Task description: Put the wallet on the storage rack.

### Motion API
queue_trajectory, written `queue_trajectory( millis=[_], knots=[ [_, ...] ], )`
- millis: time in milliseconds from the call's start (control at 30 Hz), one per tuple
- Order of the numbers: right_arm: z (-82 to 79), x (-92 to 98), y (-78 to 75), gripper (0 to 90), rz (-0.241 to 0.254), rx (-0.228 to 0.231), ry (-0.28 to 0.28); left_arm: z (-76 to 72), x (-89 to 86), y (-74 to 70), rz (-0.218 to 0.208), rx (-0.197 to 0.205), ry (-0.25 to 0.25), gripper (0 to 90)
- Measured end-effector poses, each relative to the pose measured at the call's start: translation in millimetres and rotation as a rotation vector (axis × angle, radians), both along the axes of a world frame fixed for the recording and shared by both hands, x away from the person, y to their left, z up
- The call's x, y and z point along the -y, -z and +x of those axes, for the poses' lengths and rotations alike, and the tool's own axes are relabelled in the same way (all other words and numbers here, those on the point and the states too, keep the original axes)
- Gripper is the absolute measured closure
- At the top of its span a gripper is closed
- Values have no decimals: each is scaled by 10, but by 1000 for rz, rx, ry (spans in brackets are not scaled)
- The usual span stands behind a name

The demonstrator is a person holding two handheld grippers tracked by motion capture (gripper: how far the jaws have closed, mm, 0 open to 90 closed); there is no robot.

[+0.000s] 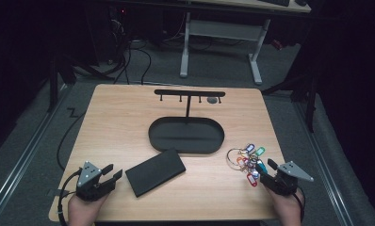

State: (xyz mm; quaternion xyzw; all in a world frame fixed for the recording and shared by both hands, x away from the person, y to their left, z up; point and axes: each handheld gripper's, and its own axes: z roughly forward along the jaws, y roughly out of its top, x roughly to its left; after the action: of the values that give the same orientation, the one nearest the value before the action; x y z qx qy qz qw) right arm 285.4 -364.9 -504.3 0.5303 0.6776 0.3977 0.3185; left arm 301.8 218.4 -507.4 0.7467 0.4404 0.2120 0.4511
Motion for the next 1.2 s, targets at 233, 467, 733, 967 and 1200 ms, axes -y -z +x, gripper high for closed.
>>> queue_trajectory(
  millis=[233, 467, 733, 967, 1200],
  knots=[
    [18, -10, 57, 440, -18, -22, -10, 24, 69, 3, 44, 12, 17, 539],
    [6, 19, 55, 440, -10, -23, -3, 28, 78, 11, 52, 16, 21, 538],
    [36, -4, 69, 439, -11, -32, -18, 30, 74, 27, 69, 11, 23, 536],
    [51, -1, 74, 439, -9, -38, -21, 50, 76, 49, 50, -5, 54, 509],
    [57, -2, 81, 439, -10, -43, -28, 107, 82, 77, -20, -37, 101, 433]
  ],
)
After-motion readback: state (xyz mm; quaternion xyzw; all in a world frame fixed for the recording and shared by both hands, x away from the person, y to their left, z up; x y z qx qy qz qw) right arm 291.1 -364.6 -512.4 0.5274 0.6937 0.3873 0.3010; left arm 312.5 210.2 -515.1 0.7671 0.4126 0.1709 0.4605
